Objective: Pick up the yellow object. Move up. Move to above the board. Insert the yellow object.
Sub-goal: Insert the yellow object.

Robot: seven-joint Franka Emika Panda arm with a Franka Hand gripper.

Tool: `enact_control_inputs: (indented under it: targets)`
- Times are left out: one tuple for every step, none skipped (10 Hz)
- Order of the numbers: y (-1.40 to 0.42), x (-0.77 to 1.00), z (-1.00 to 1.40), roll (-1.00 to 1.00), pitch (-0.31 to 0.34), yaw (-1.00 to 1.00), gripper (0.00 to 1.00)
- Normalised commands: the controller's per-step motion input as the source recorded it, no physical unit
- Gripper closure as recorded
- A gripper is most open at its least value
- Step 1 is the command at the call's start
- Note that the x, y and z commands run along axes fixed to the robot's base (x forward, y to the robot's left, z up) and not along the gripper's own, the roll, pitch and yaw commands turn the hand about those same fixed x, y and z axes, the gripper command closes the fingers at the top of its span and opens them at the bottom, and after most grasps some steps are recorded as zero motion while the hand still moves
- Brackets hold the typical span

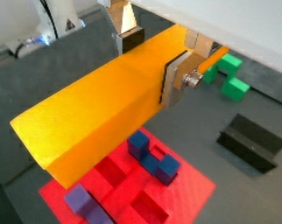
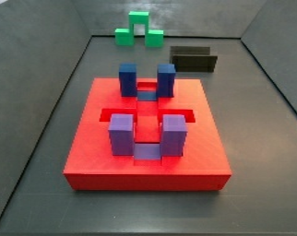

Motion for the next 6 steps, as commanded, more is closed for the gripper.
enact_control_inputs:
  targets:
    - [0.00,0.17,-0.58,-0.03,-0.311,-0.05,1.00]
    - [0.00,0.11,-0.71,0.00,-0.251,-0.06,1.00]
    - [-0.04,0.01,-0.87,0.05,-0.181,-0.09,1.00]
    - [-0.14,0.00,-0.95,0.12,-0.131,-0.13,1.00]
    - [-0.26,0.00,-0.88,0.16,-0.019,-0.11,1.00]
    - [-0.37,0.00,-0.61,0.13,0.000,0.00,1.00]
